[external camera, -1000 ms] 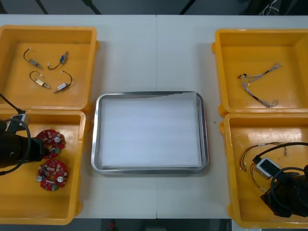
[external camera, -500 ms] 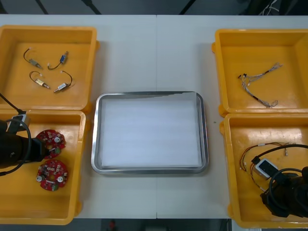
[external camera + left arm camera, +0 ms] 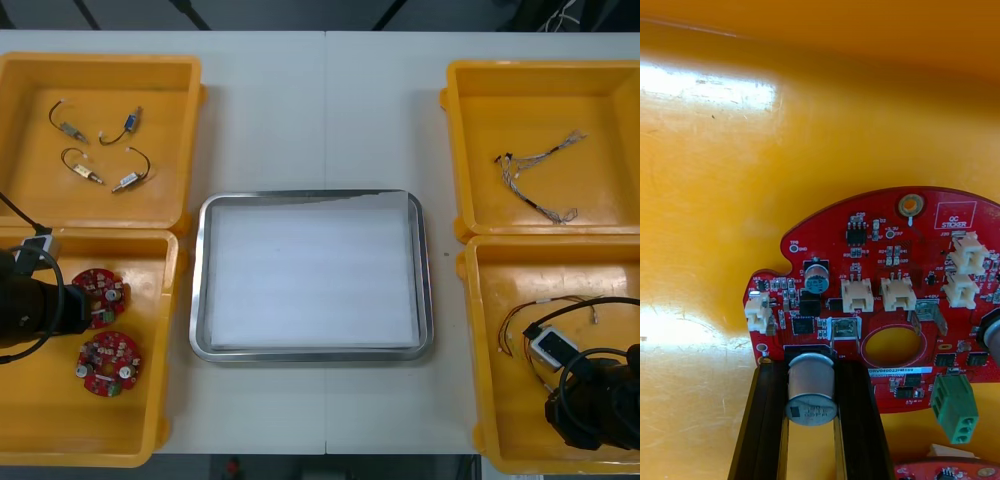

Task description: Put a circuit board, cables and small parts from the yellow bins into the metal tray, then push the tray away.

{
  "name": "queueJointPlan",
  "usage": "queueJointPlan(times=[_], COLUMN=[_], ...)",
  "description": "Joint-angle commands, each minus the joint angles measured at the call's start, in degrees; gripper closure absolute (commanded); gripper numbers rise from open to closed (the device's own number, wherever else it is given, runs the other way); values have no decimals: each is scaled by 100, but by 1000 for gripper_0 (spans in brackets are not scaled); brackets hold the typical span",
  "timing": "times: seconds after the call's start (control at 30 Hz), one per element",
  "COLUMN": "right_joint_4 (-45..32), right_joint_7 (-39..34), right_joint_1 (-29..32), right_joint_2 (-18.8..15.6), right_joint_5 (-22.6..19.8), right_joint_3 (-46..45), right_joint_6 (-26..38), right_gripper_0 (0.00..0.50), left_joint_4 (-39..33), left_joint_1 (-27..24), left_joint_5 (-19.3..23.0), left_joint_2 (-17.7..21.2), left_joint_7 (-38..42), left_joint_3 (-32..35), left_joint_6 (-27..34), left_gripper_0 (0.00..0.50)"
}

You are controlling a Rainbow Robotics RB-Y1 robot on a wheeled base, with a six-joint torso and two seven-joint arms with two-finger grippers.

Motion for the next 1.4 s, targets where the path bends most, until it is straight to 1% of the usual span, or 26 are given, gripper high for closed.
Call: queueJointPlan(times=[0.03, 0.17, 0.23, 0.27, 0.33, 0.37, 0.53, 0.7, 0.8, 0.9, 0.97, 1.07, 1.13, 1.2, 1.3, 1.4], right_joint_4=[-291, -519, -669, -686, -774, -801, -959, -1047, -1064, -1064, -1064, -1064, -1064, -1064, -1064, -1064], right_joint_7=[-73, -82, -64, -64, -38, -20, 94, 155, 191, 191, 164, 147, 129, 103, 32, -91], right_joint_1=[-260, -427, -533, -559, -674, -700, -1043, -1368, -1614, -1886, -2080, -2256, -2396, -2484, -2642, -2809], right_joint_2=[-158, -140, -52, -17, 150, 194, 616, 932, 1099, 1231, 1275, 1275, 1266, 1266, 1266, 1275], right_joint_5=[-48, -145, -347, -409, -672, -734, -1173, -1463, -1534, -1560, -1569, -1569, -1569, -1569, -1586, -1622], right_joint_3=[-306, -579, -851, -921, -1238, -1317, -1976, -2503, -2767, -2960, -3066, -3110, -3154, -3154, -3154, -3136], right_joint_6=[573, 1109, 1522, 1619, 2049, 2155, 3077, 3842, 4273, 4278, 4278, 4278, 4278, 4278, 4278, 4278], right_gripper_0=[500, 500, 500, 500, 500, 500, 500, 500, 500, 500, 500, 500, 500, 500, 500, 500], left_joint_4=[-44, -132, -238, -264, -352, -361, -484, -589, -642, -668, -738, -782, -774, -756, -747, -765], left_joint_1=[-154, -145, -136, -128, -101, -101, -75, -48, -48, -48, -48, -40, -40, -40, -40, -40], left_joint_5=[-128, -155, -137, -120, -67, -49, 56, 153, 258, 416, 443, 504, 663, 777, 961, 1304], left_joint_2=[-40, 91, 258, 294, 434, 461, 689, 944, 1102, 1199, 1295, 1427, 1498, 1533, 1542, 1533], left_joint_7=[283, 266, 230, 230, 195, 186, 107, 19, -16, -51, -68, -86, -95, -112, -156, -200], left_joint_3=[-57, -66, -66, -57, -66, -66, -66, -66, -66, -40, -13, 31, 136, 259, 576, 927], left_joint_6=[-49, -49, -49, -49, -49, -49, -49, -49, -49, -49, -49, 4, 56, 171, 566, 953], left_gripper_0=[500, 500, 500, 500, 500, 500, 500, 500, 500, 500, 500, 500, 500, 500, 500, 500])
